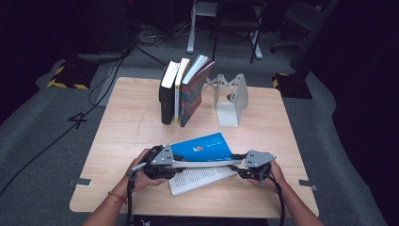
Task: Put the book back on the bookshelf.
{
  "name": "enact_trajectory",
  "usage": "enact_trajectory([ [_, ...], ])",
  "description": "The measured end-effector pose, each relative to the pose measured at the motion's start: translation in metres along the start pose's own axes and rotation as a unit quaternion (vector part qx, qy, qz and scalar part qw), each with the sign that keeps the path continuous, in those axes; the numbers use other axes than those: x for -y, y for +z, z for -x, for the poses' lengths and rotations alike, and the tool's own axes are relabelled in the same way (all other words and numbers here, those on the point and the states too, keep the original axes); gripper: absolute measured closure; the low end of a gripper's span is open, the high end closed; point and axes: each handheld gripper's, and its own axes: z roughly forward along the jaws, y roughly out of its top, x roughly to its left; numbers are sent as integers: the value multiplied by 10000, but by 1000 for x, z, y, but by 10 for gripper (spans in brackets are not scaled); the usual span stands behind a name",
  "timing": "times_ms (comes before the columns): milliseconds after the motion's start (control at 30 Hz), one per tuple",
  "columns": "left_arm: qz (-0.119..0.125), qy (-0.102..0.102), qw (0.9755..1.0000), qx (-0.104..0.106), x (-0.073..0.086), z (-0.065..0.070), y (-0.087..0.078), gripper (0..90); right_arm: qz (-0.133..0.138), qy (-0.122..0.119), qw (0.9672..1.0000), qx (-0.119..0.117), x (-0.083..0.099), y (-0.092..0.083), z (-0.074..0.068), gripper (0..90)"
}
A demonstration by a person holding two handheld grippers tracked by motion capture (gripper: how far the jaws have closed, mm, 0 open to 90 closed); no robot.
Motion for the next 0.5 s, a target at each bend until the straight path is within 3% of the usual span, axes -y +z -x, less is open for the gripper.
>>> enact_trajectory([
  [33, -1, -65, 10000, -49, 1, 2, -2, 531, -9, 45, 10000, 59, -3, 0, -2, 610],
  [133, -101, 6, 9996, -274, 0, 11, -7, 505, -60, -59, 9999, 105, -14, -1, -11, 634],
  [267, -190, 106, 9992, -337, -4, 22, -8, 465, -76, -312, 9995, -49, -26, 2, -24, 663],
  [333, -354, 197, 9980, -481, -5, 26, -5, 446, -92, -396, 9992, -62, -31, 4, -29, 665],
  [500, -867, 359, 9925, -785, -4, 33, 6, 415, -136, -482, 9987, -57, -39, 5, -34, 669],
])
